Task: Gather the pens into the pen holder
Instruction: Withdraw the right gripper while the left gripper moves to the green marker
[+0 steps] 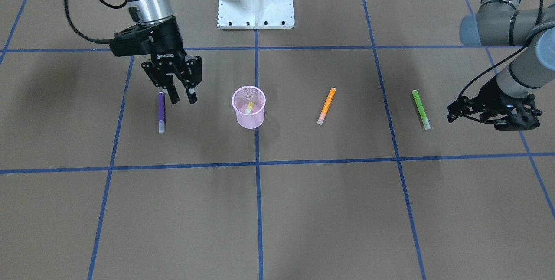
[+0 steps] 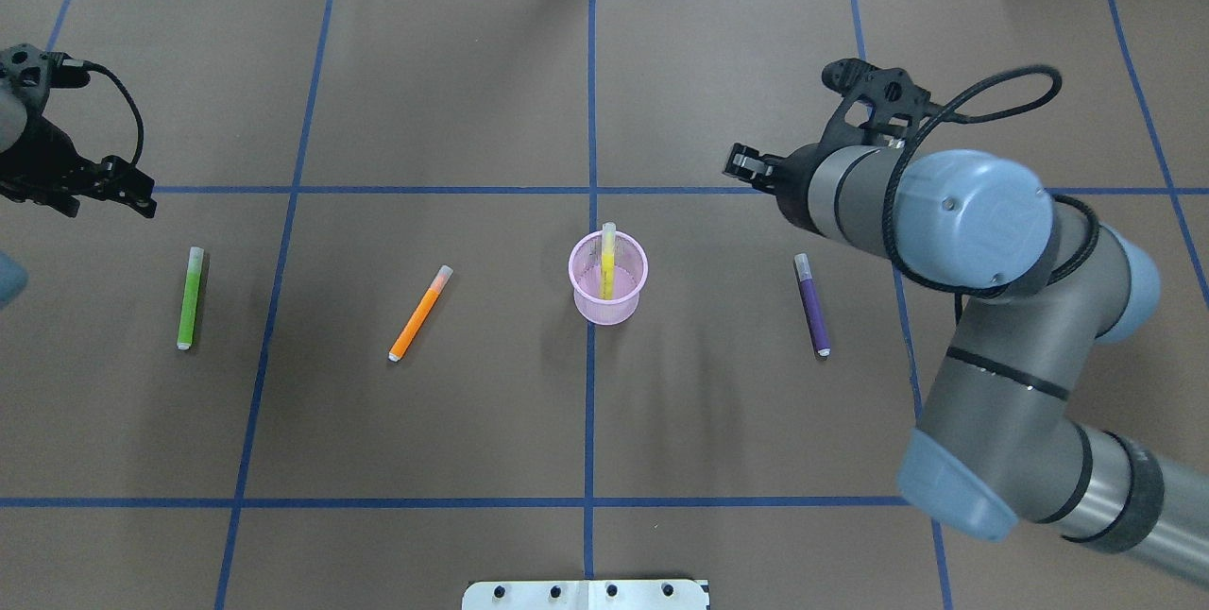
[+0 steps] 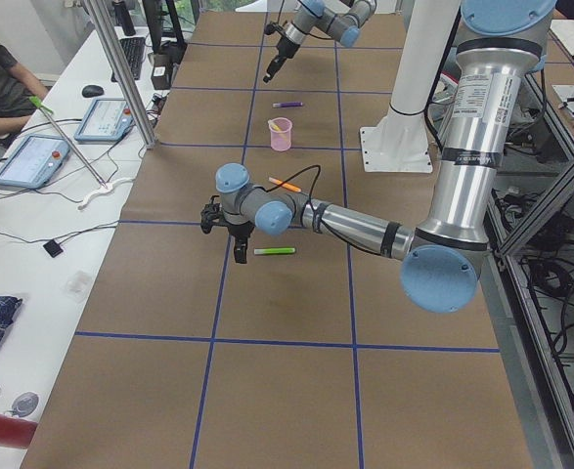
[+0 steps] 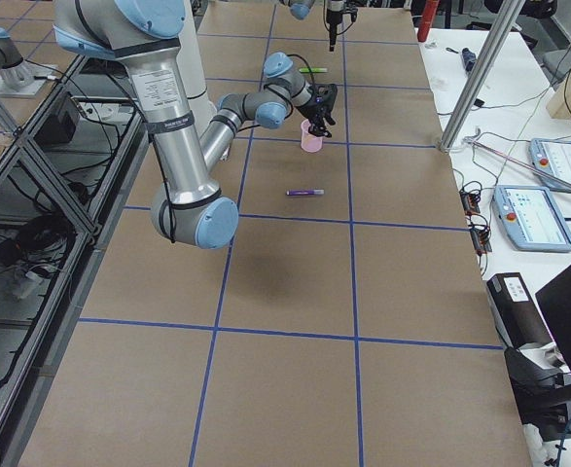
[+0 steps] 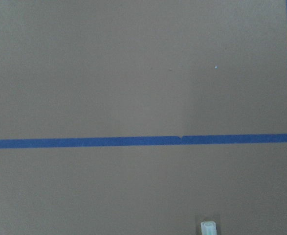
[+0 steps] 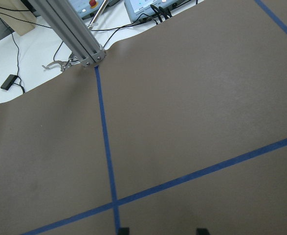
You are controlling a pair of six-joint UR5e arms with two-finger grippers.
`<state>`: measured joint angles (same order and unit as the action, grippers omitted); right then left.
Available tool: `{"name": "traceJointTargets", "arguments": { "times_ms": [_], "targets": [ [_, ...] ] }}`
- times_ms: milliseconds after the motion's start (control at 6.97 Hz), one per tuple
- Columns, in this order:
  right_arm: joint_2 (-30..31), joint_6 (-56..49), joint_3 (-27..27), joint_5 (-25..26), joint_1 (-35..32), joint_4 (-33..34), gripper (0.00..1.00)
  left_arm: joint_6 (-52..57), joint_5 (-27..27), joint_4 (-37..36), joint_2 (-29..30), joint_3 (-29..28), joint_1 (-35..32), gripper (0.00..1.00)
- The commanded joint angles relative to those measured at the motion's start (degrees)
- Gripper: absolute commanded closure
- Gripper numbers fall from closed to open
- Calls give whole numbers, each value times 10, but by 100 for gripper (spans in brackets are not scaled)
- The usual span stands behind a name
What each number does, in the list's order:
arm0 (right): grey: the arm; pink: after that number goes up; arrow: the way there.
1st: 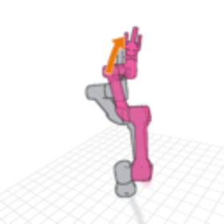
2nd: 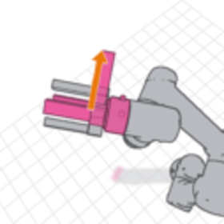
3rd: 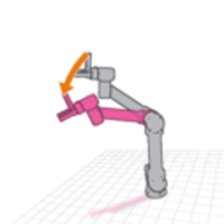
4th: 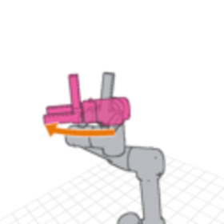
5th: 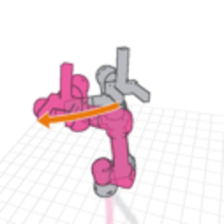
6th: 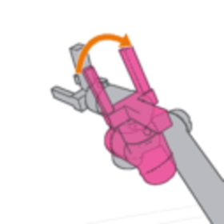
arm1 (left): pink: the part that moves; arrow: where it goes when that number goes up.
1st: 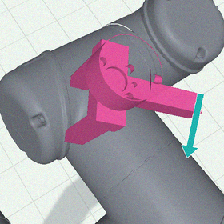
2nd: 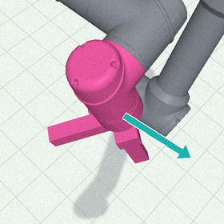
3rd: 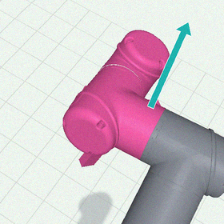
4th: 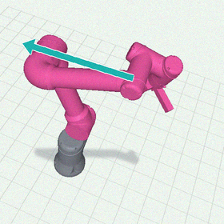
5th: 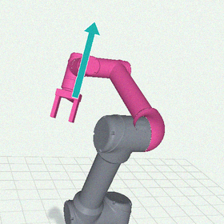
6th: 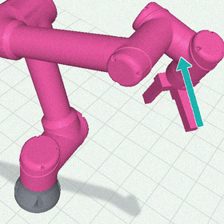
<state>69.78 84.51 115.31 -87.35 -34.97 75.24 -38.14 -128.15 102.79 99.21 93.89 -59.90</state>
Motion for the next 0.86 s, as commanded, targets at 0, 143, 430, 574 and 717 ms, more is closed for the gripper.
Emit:
{"name": "traceJointTargets", "arguments": {
  "times_ms": [0, 143, 430, 574, 717],
  "targets": [
    [58, -132, -6, -142, -114, 1, 46, 0, -39, -110, 40, 3, 25, 3],
    [69, -196, -38, -216, -167, 1, 46, 2, -53, -122, 42, 10, 27, 5],
    [91, -276, -93, -291, -232, 1, 46, 3, -90, -123, 36, -4, 43, 7],
    [110, -342, -111, -340, -271, 1, 47, 4, -90, -121, 35, -12, 64, 10],
    [120, -413, -131, -400, -312, 2, 48, 6, -87, -119, 35, -24, 82, 14]
  ]
}}
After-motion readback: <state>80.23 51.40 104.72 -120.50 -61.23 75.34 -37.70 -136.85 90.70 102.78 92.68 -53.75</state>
